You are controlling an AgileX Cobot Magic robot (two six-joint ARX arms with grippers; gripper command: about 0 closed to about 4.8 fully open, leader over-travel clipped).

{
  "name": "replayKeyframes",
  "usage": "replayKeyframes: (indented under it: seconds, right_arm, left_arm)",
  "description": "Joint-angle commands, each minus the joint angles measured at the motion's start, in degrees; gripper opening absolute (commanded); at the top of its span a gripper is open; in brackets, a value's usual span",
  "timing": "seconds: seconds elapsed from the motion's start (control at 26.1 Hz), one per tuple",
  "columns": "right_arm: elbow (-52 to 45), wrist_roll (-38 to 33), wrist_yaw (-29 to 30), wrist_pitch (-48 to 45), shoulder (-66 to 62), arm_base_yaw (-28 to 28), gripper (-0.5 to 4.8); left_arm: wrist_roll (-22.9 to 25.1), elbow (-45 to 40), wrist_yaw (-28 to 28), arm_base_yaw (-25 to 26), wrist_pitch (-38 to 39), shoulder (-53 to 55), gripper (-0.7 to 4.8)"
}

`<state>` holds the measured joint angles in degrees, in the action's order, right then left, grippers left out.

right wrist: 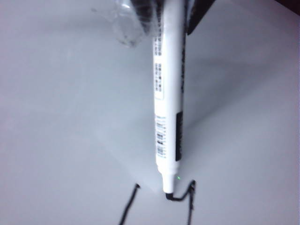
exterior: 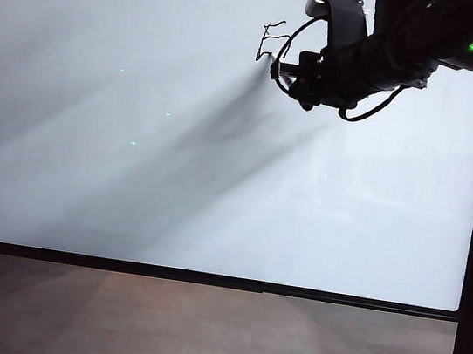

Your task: Reach to the right to find the marker pen, pick it up, and write the number 6 on the whiteboard.

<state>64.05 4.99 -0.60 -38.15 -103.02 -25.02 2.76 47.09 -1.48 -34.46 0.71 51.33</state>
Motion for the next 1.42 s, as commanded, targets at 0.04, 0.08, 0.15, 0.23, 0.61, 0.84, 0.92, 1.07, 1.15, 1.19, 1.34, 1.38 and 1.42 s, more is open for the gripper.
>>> replayKeyframes:
  seconds: [0.04,0.08,0.15,0.23,0.61,0.84,0.92,1.07,1.15,1.19,1.34,1.38,1.42]
  right_arm:
    - [0.37,-0.98,-4.04,0.28,0.26,0.28,0.31]
    - [0.37,-1.33,-4.26,0.42,0.26,0.28,0.31]
    - [0.37,-2.01,-5.40,0.66,0.26,0.28,0.31]
    - [0.37,-2.01,-5.97,0.85,0.26,0.28,0.31]
    - [0.37,-2.01,-5.84,0.81,0.26,0.28,0.31]
    - [0.37,-2.03,-3.06,0.70,1.05,0.26,0.31]
    - [0.37,-2.01,-2.36,0.92,1.88,0.20,0.32]
    - [0.37,-2.01,-2.01,1.99,4.04,0.13,0.32]
    - [0.35,-2.01,-2.01,2.62,5.38,0.13,0.32]
    - [0.37,-1.99,-2.05,2.89,6.01,0.13,0.32]
    - [0.37,-1.99,-2.14,3.41,8.61,0.13,0.31]
    - [0.37,-1.99,-2.21,3.41,9.22,0.13,0.31]
    - [0.37,-1.99,-2.25,3.43,9.84,0.13,0.31]
  left_arm:
    - [-0.24,0.22,-0.26,-0.09,-0.70,-0.17,-0.06]
    - [-0.24,0.20,-0.26,-0.09,-0.70,-0.17,-0.06]
    - [-0.24,0.22,-0.26,-0.09,-0.70,-0.17,-0.06]
    - [-0.24,0.22,-0.26,-0.09,-0.70,-0.17,-0.06]
    - [-0.24,0.22,-0.26,-0.09,-0.70,-0.17,-0.06]
    - [-0.24,0.22,-0.24,-0.09,-0.70,-0.17,-0.06]
    - [-0.22,0.20,-0.24,-0.09,-0.70,-0.17,-0.06]
    - [-0.22,0.20,-0.22,-0.09,-0.72,-0.17,-0.06]
    - [-0.22,0.22,-0.24,-0.09,-0.72,-0.17,-0.06]
    - [-0.22,0.22,-0.24,-0.09,-0.72,-0.17,-0.06]
    - [-0.24,0.22,-0.24,-0.09,-0.76,-0.17,-0.06]
    - [-0.24,0.22,-0.24,-0.09,-0.76,-0.17,-0.06]
    - [-0.26,0.22,-0.24,-0.09,-0.79,-0.17,-0.06]
